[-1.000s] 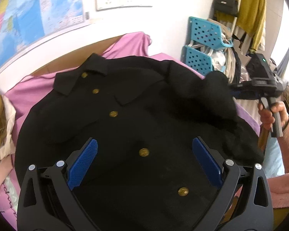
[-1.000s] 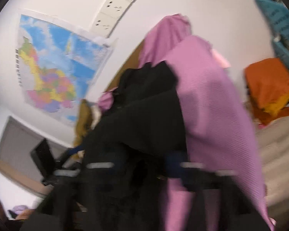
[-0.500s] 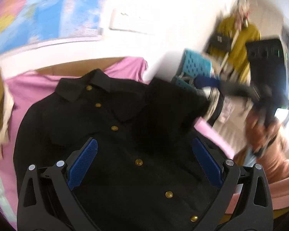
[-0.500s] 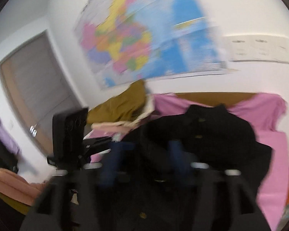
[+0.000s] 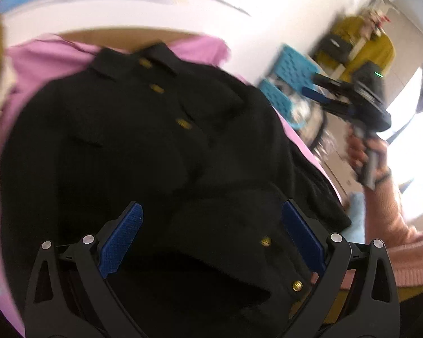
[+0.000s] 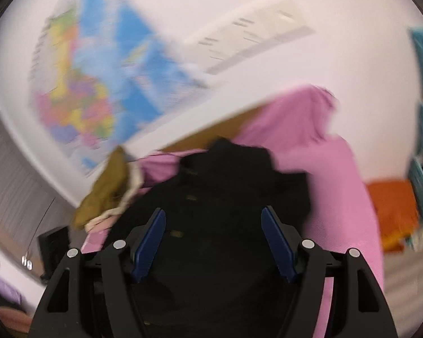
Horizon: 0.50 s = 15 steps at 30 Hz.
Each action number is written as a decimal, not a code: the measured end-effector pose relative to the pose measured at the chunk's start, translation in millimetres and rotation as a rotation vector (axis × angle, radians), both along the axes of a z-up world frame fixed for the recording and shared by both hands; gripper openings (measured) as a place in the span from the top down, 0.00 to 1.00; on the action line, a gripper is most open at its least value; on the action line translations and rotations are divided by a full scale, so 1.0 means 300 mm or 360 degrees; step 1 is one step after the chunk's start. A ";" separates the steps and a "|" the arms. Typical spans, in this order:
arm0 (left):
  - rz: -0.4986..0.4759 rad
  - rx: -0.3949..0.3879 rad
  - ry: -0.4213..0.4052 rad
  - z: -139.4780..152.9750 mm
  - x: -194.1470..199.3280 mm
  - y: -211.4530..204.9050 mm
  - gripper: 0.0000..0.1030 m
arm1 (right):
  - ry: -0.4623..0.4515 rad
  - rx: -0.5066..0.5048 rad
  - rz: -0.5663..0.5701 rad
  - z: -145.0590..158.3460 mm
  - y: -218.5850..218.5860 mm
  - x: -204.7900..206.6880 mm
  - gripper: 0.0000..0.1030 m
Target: Fold large clothes
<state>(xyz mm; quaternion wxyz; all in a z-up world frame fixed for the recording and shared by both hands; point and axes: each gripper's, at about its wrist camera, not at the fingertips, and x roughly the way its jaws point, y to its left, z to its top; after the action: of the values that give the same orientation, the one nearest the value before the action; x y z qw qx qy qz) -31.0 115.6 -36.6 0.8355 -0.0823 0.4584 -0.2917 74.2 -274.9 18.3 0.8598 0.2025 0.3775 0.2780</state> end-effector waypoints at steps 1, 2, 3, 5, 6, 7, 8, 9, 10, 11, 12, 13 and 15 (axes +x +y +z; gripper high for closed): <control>-0.0033 0.0027 0.0034 -0.017 0.004 -0.020 0.05 | 0.0067 0.0008 -0.0037 -0.048 -0.032 0.014 0.33; -0.0080 0.0100 0.0090 -0.048 0.014 -0.061 0.05 | 0.0106 0.0030 -0.0043 -0.074 -0.047 0.024 0.33; -0.0090 0.0164 0.0103 -0.065 0.013 -0.083 0.06 | 0.0143 0.0042 -0.0045 -0.104 -0.053 0.033 0.33; -0.0066 0.0294 0.0075 -0.084 0.015 -0.116 0.30 | 0.0186 0.0026 -0.0074 -0.163 -0.071 0.047 0.33; -0.0046 0.0299 0.0073 -0.078 0.022 -0.112 0.44 | 0.0200 0.0033 -0.0070 -0.179 -0.078 0.054 0.33; -0.0028 0.0273 0.0073 -0.064 0.030 -0.100 0.64 | 0.0219 0.0048 -0.0074 -0.198 -0.082 0.062 0.33; -0.0009 0.0232 0.0066 -0.042 0.036 -0.083 0.87 | 0.0229 0.0065 -0.0079 -0.209 -0.086 0.069 0.33; 0.0048 0.0205 0.0013 0.002 0.041 -0.051 0.88 | 0.0231 0.0084 -0.0066 -0.215 -0.087 0.078 0.33; 0.0111 0.0209 -0.0064 0.045 0.041 -0.027 0.88 | 0.0225 0.0090 -0.0066 -0.215 -0.083 0.088 0.33; 0.0193 0.0192 -0.0190 0.114 0.037 0.017 0.88 | 0.0218 0.0091 -0.0069 -0.215 -0.089 0.091 0.33; 0.0247 0.0162 -0.0255 0.155 0.033 0.050 0.88 | 0.0210 0.0093 -0.0064 -0.211 -0.091 0.098 0.33; 0.0331 0.0116 -0.0327 0.205 0.029 0.102 0.88 | 0.0202 0.0095 -0.0059 -0.205 -0.085 0.112 0.33; 0.0436 0.0088 -0.0383 0.251 0.022 0.184 0.88 | 0.0175 0.0090 -0.0063 -0.192 -0.079 0.127 0.33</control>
<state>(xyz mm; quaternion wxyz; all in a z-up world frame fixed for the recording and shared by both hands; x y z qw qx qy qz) -24.4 171.0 38.7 0.9181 -0.0854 0.3475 -0.1702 112.2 -298.4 -39.4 0.8370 0.2492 0.4119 0.2599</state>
